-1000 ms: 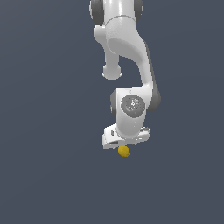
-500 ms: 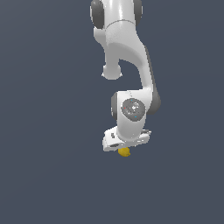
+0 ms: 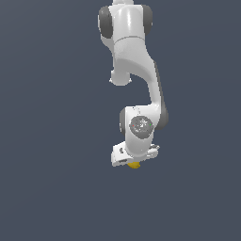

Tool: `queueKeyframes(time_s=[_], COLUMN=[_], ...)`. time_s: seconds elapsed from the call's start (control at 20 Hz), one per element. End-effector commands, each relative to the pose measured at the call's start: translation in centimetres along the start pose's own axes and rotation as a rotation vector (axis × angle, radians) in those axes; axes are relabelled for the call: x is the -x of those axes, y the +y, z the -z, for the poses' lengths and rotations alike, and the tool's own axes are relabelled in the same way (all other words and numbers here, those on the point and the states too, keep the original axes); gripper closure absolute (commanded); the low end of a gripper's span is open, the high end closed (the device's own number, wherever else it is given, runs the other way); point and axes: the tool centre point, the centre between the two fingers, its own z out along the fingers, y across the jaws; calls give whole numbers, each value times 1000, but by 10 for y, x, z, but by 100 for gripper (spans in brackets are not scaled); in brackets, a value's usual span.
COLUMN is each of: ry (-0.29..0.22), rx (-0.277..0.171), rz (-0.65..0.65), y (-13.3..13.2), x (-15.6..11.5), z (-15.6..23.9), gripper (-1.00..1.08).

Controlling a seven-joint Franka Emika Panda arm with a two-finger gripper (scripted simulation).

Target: Pick up the object and move it to a goal position.

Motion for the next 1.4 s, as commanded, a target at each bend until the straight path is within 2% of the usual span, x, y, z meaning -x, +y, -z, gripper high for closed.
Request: queueKeyframes(time_s=[0.0, 0.2, 0.25, 0.9, 1.35], ry=[1, 2, 2, 1, 1], rx=[0, 0, 0, 0, 0], rz=[0, 0, 0, 0, 0], y=[0, 0, 0, 1, 9], x=[-1, -2, -2, 0, 16], z=[-7, -7, -7, -7, -4], gripper=[-92, -92, 108, 108, 108])
